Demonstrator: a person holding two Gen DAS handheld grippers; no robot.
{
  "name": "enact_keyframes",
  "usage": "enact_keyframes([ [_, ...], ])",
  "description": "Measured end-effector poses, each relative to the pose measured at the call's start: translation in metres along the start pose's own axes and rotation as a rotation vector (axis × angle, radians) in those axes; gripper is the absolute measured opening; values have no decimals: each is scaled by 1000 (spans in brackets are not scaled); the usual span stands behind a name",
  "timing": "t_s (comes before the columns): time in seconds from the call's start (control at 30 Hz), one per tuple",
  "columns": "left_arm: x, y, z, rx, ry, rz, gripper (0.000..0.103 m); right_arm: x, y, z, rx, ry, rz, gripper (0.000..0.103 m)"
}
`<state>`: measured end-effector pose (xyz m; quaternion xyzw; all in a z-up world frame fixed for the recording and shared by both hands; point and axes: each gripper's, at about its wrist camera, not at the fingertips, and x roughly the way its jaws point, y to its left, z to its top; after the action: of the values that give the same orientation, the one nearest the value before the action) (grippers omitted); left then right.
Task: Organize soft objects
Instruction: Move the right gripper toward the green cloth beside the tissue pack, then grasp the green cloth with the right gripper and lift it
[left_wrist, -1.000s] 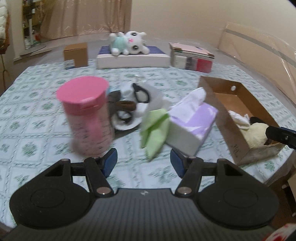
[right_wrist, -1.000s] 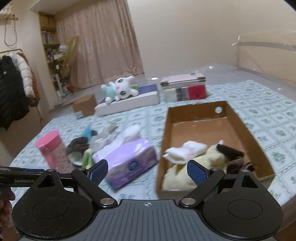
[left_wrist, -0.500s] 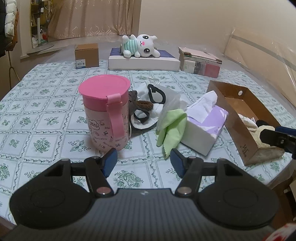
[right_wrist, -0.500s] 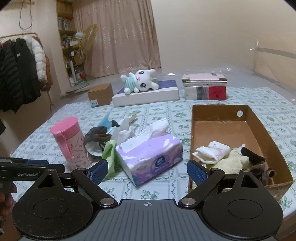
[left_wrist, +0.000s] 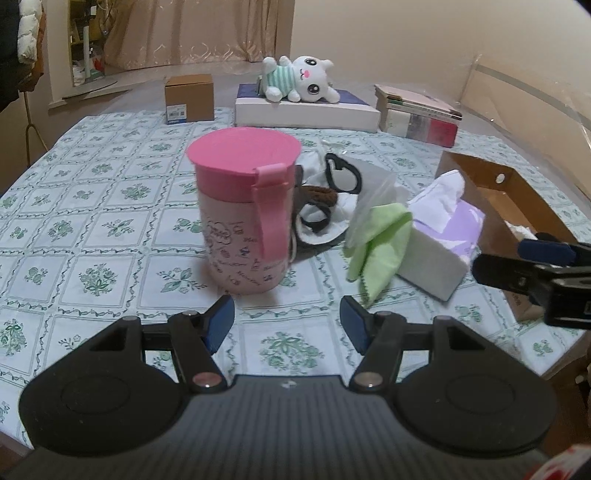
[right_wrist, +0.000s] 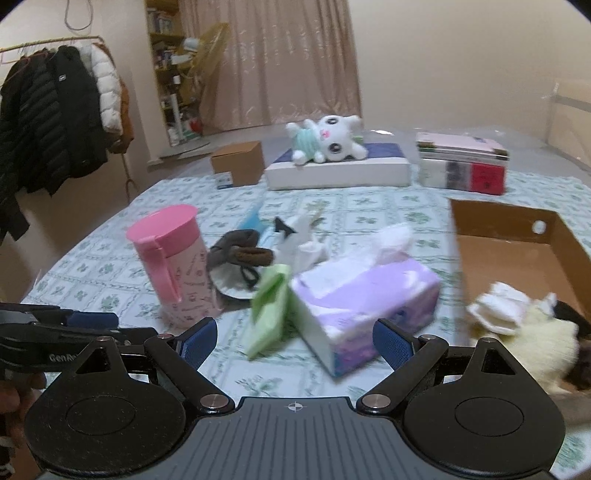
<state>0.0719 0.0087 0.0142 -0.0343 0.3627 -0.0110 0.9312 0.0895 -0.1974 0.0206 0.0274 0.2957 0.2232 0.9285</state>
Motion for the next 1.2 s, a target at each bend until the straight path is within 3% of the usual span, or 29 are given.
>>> enact_keyframes([
  [0.3, 15, 31, 1, -42, -1, 39, 60, 60, 17, 3, 8, 55, 2, 77],
  [0.73, 37, 66, -7, -104, 20, 33, 60, 116, 33, 2, 55, 66, -111, 55],
  [0.93, 42, 73, -10, -116, 20, 17, 60, 129, 35, 5, 48, 64, -154, 32],
  [1.0, 41, 74, -10, -116, 18, 14, 60, 127, 35, 6, 41, 55, -168, 13],
  [1.1, 36, 75, -9, -111, 10, 12, 60, 118, 35, 7, 35, 52, -160, 4],
  [1.2, 29, 72, -8, -97, 2, 5, 60, 104, 34, 9, 36, 47, -142, 2],
])
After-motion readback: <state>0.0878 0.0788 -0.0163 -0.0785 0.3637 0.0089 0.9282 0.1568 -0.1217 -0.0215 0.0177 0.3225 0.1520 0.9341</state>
